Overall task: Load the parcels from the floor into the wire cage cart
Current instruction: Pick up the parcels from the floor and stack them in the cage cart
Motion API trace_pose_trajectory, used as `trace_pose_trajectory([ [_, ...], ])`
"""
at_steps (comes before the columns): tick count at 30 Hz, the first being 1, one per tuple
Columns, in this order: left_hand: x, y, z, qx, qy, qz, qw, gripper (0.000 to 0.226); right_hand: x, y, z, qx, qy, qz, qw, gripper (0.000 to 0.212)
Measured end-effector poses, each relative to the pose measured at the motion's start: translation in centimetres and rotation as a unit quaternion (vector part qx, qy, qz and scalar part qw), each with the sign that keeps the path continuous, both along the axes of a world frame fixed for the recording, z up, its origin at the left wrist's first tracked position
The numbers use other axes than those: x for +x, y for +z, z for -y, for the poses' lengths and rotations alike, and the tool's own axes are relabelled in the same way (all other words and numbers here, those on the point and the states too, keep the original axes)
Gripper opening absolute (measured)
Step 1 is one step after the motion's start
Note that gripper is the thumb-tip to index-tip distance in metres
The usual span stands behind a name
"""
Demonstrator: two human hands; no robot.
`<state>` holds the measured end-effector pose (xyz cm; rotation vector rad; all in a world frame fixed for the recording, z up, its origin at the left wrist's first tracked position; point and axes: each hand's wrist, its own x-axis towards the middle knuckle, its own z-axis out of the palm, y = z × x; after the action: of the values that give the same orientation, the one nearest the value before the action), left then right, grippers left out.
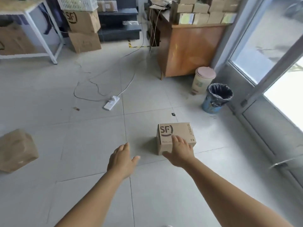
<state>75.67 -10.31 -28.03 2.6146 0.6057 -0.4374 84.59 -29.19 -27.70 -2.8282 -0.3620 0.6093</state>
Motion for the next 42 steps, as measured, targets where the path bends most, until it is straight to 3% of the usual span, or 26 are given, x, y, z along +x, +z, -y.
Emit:
trace_pose_trajectory([
  [7, 9.2, -3.3, 1.8, -0.005, -0.045, -0.032, 0.998, 0.071, 7.6, -3.7, 4.6, -0.007, -0.073, -0.021, 0.997, 0.074],
  [12, 18.1, -7.6, 3.9, -0.012, -0.034, -0.049, 0.998, 0.072, 16.1, -8.5, 7.4, -0.009, -0.092, -0.049, 0.995, 0.079],
  [25, 38.4, -27.2, 6.6, -0.053, 0.089, -0.145, 0.984, 0.075, 38.8, -27.7, 12.4, -0.007, -0.134, -0.115, 0.984, 0.083],
  [31, 43.3, -36.4, 5.8, -0.091, 0.142, -0.155, 0.973, 0.079, 43.8, -37.5, 12.1, 0.000, -0.168, -0.155, 0.973, 0.081],
  [35, 45.9, -41.9, 5.8, -0.119, 0.185, -0.164, 0.962, 0.077, 46.1, -43.6, 11.9, 0.008, -0.203, -0.172, 0.964, 0.067],
  [40, 47.6, -47.2, 5.6, -0.150, 0.215, -0.168, 0.950, 0.051, 47.6, -48.8, 11.9, 0.042, -0.264, -0.188, 0.945, 0.069],
  [42, 47.9, -48.3, 5.9, -0.169, 0.228, -0.169, 0.944, 0.054, 47.7, -50.1, 11.8, 0.062, -0.282, -0.195, 0.937, 0.069],
])
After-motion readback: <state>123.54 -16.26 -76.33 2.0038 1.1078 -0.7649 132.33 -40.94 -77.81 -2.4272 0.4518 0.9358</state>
